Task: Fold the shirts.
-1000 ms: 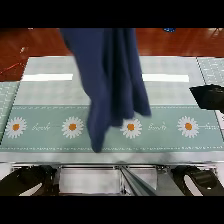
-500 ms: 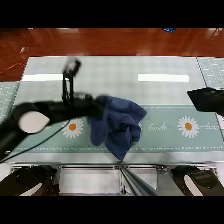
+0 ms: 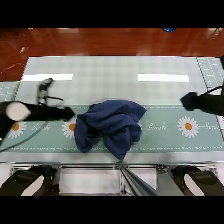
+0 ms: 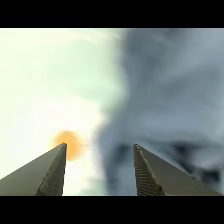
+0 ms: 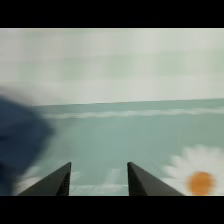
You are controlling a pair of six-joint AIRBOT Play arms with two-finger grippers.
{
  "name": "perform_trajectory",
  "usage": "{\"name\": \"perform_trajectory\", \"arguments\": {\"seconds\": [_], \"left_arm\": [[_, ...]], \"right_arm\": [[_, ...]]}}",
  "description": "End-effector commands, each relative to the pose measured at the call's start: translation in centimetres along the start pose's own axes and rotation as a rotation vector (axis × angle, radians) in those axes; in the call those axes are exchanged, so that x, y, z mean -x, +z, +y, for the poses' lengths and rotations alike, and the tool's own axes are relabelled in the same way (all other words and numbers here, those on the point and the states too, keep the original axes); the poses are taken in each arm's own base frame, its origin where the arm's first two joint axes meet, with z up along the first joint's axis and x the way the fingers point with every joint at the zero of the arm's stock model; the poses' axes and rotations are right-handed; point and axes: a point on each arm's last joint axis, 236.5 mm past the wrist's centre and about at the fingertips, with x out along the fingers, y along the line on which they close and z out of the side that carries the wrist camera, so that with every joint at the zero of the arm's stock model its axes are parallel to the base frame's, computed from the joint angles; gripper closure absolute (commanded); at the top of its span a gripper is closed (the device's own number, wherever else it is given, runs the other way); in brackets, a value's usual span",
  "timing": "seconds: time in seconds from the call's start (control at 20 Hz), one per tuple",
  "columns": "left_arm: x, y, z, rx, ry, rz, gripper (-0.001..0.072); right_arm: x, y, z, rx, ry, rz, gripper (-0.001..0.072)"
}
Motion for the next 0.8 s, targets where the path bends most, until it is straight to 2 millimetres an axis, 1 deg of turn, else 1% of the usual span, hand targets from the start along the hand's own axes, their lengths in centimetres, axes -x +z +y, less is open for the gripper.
{"name": "perform_trajectory", "arguments": {"seconds": [0.0,0.05,0.1,0.15,0.2,0.25,0.3,0.4,0.5,0.7,0.75], "left_arm": [[3.9,0.6,8.0,0.347,0.082,-0.061,0.0201],[3.0,-0.7,7.2,0.461,-0.03,-0.04,0.0201],[1.8,-2.0,4.3,0.481,-0.213,0.005,0.0202],[1.1,-3.2,1.4,0.461,-0.377,0.036,0.0201],[0.5,-4.6,-0.7,0.446,-0.491,0.071,0.0201],[-0.3,-6.0,-1.7,0.431,-0.536,0.103,0.0201],[-1.0,-7.5,-2.4,0.407,-0.55,0.143,0.0201],[-2.1,-9.7,-3.7,0.353,-0.566,0.219,0.0201],[-3.1,-10.6,-4.9,0.297,-0.555,0.257,0.0201],[-6.2,-11.2,-5.8,0.207,-0.476,0.258,0.0203],[-6.8,-11.1,-5.8,0.207,-0.46,0.259,0.0253]], "right_arm": [[-0.5,-4.4,-9.5,-0.169,-0.254,0.165,0.0312],[-1.9,-6.8,-8.4,-0.251,-0.158,0.215,0.0312],[-3.4,-8.4,-5.4,-0.302,0.0,0.242,0.0312],[-4.5,-9.9,-1.6,-0.343,0.177,0.27,0.0312],[-5.0,-11.2,1.4,-0.374,0.306,0.301,0.0312],[-5.3,-12.4,3.9,-0.393,0.407,0.334,0.0312],[-5.7,-13.4,5.3,-0.401,0.452,0.356,0.0312],[-6.2,-15.9,7.1,-0.38,0.475,0.421,0.0313],[-6.2,-17.7,8.8,-0.347,0.489,0.471,0.0312],[-5.8,-19.2,12.1,-0.273,0.51,0.501,0.0313],[-5.7,-19.9,12.7,-0.251,0.509,0.521,0.0312]]}}
